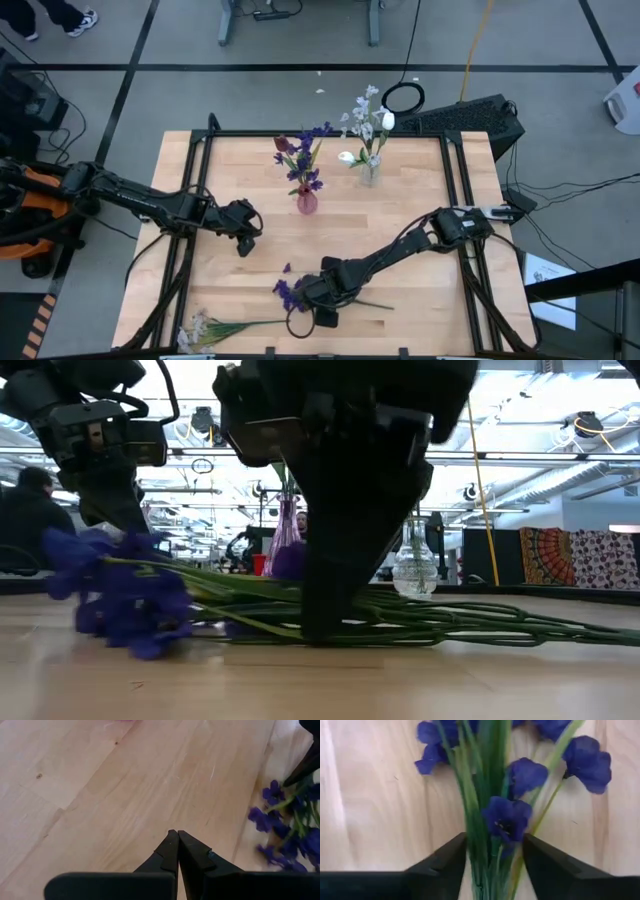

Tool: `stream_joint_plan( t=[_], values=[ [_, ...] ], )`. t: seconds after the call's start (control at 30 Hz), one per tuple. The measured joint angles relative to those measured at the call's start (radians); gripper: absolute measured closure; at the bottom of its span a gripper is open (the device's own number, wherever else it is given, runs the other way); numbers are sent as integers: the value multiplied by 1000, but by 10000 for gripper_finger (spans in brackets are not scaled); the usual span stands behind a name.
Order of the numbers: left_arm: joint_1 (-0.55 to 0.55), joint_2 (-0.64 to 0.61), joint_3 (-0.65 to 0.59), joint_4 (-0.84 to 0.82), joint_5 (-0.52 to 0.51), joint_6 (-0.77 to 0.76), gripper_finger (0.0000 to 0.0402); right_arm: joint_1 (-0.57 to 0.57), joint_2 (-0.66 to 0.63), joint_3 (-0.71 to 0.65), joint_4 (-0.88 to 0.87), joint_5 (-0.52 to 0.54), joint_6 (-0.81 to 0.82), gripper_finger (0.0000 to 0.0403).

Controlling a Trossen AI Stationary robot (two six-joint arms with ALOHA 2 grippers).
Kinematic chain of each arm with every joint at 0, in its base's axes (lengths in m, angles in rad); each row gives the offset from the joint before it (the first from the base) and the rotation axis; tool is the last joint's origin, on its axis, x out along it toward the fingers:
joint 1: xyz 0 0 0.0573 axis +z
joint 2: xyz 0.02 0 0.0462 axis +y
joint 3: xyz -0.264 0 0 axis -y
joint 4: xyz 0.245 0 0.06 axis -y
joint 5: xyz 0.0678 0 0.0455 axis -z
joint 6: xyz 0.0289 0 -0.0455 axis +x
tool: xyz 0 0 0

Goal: Sort flowers into vase by color
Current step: Put the purple flowers into the transparent purple vase

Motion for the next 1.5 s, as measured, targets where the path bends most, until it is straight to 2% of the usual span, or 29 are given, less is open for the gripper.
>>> stream_joint_plan(
  t=[0.27,0.63,0.73,0.87,0.97,1.07,1.13,1.23,1.4,1.5],
  values=[
    [-4,0,0,0,-5,0,388,-12,-2,3,-173,12,5,384],
    [-4,0,0,4,-8,0,388,-10,-88,-23,-442,107,-6,398],
    [-4,0,0,5,-8,-1,388,-10,-156,-109,-444,107,-15,400],
    [-4,0,0,5,-8,-2,388,-10,-297,-299,-377,105,34,401],
    [-4,0,0,7,-8,-2,388,-10,-448,-485,-230,114,99,401],
    [-4,0,0,7,-8,-2,388,-10,-622,-673,-51,182,171,402],
    [-4,0,0,9,-18,-3,388,-10,-755,-789,86,259,204,402],
    [-3,0,0,14,-48,-23,388,-10,-945,-954,332,435,203,402],
    [-3,0,0,53,-101,-55,388,-43,-1182,-1194,935,680,-38,402],
    [-3,0,0,81,-120,-56,388,-97,-1217,-1303,1365,690,-236,403]
  ],
)
